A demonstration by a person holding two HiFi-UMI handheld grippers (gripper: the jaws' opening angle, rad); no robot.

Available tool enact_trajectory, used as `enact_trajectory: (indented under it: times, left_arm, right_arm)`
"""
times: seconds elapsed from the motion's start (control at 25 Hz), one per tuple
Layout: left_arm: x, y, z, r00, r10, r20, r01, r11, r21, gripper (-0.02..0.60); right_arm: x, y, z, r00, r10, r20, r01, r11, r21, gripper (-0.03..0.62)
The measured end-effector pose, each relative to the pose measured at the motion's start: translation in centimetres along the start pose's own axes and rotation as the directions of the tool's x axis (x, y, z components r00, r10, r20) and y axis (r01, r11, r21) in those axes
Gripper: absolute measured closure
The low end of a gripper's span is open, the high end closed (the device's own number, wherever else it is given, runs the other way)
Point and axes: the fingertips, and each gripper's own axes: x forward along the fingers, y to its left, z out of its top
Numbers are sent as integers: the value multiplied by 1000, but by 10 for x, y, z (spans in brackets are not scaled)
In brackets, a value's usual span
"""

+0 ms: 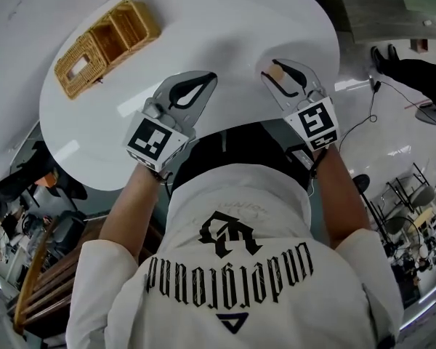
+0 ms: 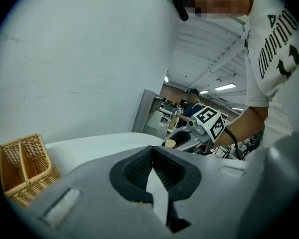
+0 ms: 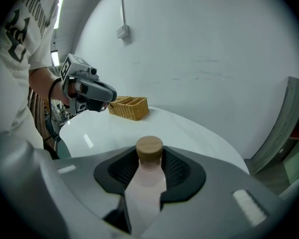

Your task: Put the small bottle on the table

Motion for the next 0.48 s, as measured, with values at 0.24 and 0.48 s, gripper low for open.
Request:
enact_trajectory:
  times: [0.24,0.48]
  left_arm:
    - [8,0,-3,1000,2,-4,-2,1000,-17,574]
    - [12,-2,-8,1000,2,-14,-2,1000,-28,574]
  right_arm:
    - [9,-3,-10,1000,3,-9,-4,1000,-22,456]
    - [11,-7,-15,1000,-1,-8,1,1000,-27,456]
